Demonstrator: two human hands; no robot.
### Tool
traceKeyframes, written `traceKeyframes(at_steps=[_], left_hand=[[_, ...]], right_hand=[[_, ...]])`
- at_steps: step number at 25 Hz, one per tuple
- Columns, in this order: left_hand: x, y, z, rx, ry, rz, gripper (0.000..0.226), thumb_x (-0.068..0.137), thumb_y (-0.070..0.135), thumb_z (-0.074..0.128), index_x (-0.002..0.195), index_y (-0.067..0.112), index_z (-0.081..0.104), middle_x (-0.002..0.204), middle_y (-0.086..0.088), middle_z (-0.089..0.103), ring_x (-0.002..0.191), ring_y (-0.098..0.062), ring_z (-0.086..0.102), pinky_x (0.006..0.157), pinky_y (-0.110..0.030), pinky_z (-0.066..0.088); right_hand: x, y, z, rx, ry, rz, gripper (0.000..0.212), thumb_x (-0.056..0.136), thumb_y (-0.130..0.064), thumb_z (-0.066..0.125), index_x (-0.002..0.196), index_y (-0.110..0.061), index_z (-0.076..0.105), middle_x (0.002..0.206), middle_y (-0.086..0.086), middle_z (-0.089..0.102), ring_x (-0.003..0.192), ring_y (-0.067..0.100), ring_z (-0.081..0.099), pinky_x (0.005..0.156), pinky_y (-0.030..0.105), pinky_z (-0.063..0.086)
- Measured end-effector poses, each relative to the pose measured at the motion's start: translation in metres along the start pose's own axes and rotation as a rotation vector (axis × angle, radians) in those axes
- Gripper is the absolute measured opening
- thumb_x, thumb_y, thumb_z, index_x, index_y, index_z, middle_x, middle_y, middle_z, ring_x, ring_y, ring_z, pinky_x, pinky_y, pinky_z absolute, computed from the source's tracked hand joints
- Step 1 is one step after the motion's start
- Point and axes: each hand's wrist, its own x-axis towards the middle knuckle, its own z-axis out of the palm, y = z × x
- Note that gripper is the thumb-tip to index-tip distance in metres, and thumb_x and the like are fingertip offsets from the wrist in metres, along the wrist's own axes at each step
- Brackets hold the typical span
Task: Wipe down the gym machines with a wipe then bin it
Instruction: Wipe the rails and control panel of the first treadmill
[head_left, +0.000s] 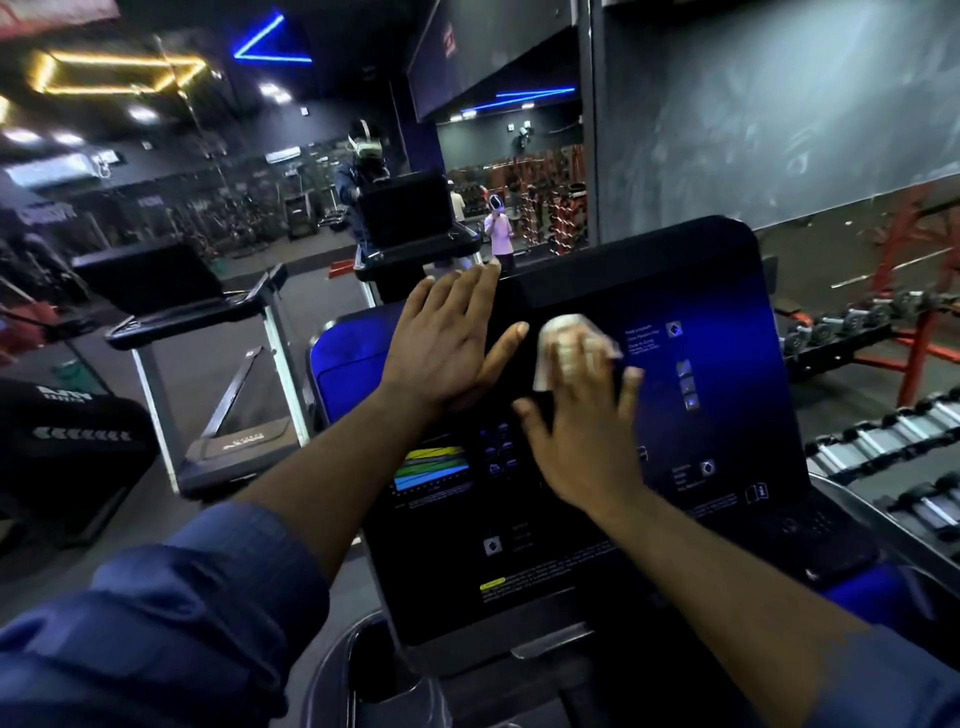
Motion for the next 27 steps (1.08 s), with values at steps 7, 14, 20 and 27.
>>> traceKeyframes(at_steps=[7,14,20,27], left_hand=[[0.016,0.004,-0.001,-0.071,-0.057,-0.054,0.087,0.099,0.074,0.013,0.158,0.015,0.038,0.149,-0.007,0.054,0.131,-0.032,0.05,0.113,-0.049,0.033],[0.016,0.012,0.001,-0.024,-0.101,-0.083,0.094,0.095,0.084,0.016,0.158,0.016,0.033,0.156,-0.002,0.046,0.137,-0.028,0.044,0.117,-0.052,0.03],[0.008,0.018,0.005,0.003,-0.158,-0.082,0.099,0.096,0.084,0.015,0.166,0.014,0.014,0.17,-0.008,0.025,0.156,-0.031,0.019,0.125,-0.058,0.013],[-0.035,0.036,0.009,-0.055,-0.105,-0.037,0.088,0.103,0.074,0.024,0.168,0.019,0.003,0.176,-0.005,-0.002,0.162,-0.025,-0.009,0.128,-0.059,0.001]], right_hand=[[0.052,0.011,-0.021,-0.101,0.047,-0.294,0.076,0.101,-0.07,0.023,0.166,-0.032,0.009,0.174,-0.006,0.002,0.161,0.018,-0.004,0.126,0.061,-0.003],[0.014,0.063,-0.009,0.184,0.048,0.385,0.085,0.096,-0.08,0.005,0.161,-0.033,-0.023,0.17,-0.002,-0.027,0.157,0.025,-0.022,0.122,0.069,-0.003],[-0.032,-0.009,0.005,-0.072,-0.168,-0.287,0.087,0.095,-0.085,0.019,0.163,-0.038,-0.009,0.173,-0.003,-0.017,0.157,0.02,-0.023,0.125,0.054,-0.016],[0.018,0.13,-0.026,-0.021,-0.009,0.151,0.085,0.1,-0.078,0.015,0.162,-0.032,-0.019,0.171,-0.006,-0.021,0.159,0.021,-0.015,0.122,0.069,-0.004]])
